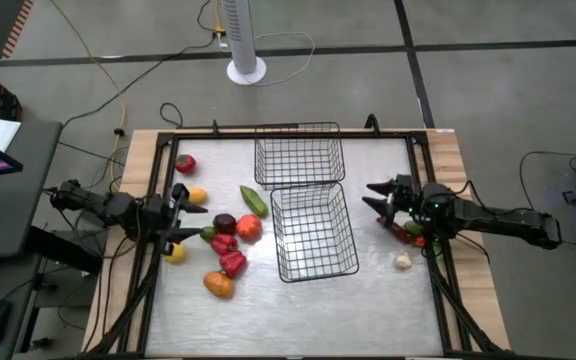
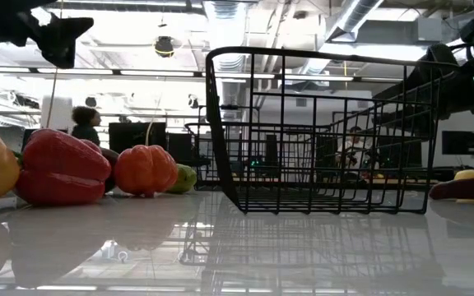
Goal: Sort produce into baskets
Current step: Put the red chili into the bottom wire basket
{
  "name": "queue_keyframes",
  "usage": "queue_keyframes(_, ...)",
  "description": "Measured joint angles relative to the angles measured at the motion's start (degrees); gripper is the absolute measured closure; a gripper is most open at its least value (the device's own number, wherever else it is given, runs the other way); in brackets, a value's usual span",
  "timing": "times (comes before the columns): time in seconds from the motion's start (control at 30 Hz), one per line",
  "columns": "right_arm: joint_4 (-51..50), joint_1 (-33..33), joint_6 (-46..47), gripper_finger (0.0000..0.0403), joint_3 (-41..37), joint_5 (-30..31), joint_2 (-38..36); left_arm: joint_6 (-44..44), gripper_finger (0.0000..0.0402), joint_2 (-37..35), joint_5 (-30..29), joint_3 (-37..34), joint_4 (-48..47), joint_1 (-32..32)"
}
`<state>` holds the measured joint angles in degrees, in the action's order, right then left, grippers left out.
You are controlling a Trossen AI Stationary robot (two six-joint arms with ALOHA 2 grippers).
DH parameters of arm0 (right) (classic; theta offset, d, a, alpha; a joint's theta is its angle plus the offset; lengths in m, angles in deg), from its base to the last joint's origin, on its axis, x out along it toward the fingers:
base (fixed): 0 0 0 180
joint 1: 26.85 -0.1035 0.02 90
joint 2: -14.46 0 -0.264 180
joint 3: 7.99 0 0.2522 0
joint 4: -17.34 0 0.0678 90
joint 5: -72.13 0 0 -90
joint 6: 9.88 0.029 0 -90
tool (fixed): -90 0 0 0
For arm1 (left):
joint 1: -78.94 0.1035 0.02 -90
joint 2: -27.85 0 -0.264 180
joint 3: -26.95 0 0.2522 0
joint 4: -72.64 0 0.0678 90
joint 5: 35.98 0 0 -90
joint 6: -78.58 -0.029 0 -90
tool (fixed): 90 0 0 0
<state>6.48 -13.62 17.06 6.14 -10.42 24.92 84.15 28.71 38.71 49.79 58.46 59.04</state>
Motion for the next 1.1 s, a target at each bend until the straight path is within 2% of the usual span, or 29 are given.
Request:
queue_keyframes(0.2,0.3,0.0,3.1,0.0087,0.4,0.0,0.0,4.1,0.0163,0.0,-0.7,0.0,-0.1,0.0)
queue_keyframes(0.6,-0.9,0.0,3.1,0.0087,0.6,0.0,0.0,4.6,0.0163,0.0,-12.6,0.0,5.5,0.0)
queue_keyframes(0.8,-0.9,-0.1,3.1,0.0087,0.8,0.0,0.0,-0.6,0.0163,0.0,-17.0,0.0,10.9,0.0)
queue_keyframes(1.0,-0.5,-0.6,4.9,0.0087,0.8,-0.1,0.0,-5.6,0.0163,0.0,-17.1,0.0,16.5,0.0)
queue_keyframes(1.1,2.2,-0.6,4.6,0.0087,0.8,-3.2,0.0,-9.3,0.0163,0.0,-17.1,0.0,19.9,0.0)
